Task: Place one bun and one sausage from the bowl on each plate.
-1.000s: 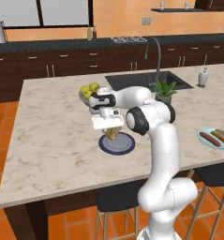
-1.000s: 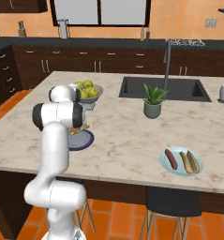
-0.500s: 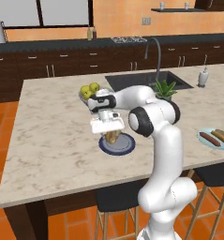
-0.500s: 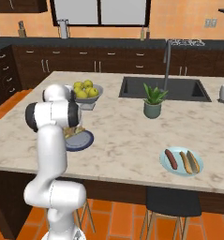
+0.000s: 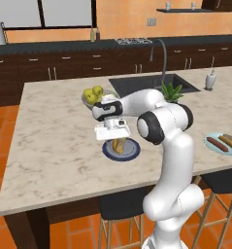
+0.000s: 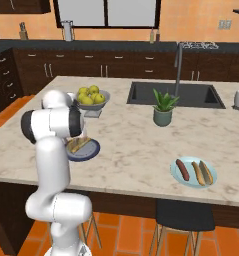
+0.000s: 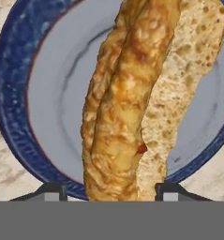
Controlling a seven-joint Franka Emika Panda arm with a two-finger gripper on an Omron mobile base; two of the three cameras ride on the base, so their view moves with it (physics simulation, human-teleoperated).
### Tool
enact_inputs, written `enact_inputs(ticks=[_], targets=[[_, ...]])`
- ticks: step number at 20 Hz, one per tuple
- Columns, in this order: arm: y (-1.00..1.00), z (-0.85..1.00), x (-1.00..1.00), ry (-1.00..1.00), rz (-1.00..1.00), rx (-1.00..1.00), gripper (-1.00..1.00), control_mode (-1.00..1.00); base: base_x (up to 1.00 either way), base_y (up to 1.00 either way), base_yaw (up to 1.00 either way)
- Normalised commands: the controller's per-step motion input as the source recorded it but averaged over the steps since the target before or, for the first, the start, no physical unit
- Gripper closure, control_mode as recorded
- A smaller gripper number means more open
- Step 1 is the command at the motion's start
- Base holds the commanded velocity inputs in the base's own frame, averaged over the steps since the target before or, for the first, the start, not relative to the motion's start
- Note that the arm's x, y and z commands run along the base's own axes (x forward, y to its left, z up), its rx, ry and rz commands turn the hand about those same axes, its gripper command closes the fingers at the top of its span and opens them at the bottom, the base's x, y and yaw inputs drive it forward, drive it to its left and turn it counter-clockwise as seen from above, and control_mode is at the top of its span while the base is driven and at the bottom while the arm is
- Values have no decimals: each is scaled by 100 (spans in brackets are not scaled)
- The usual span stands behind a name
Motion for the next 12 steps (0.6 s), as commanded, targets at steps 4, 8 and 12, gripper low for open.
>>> enact_inputs(ticks=[4,8,12], targets=[[0,60,-7,0,0,-4,-100,-100,0,0,0],[-1,69,-80,-21,0,-1,-100,-100,0,0,0],[-24,49,-100,-50,0,11,-100,-100,0,0,0]])
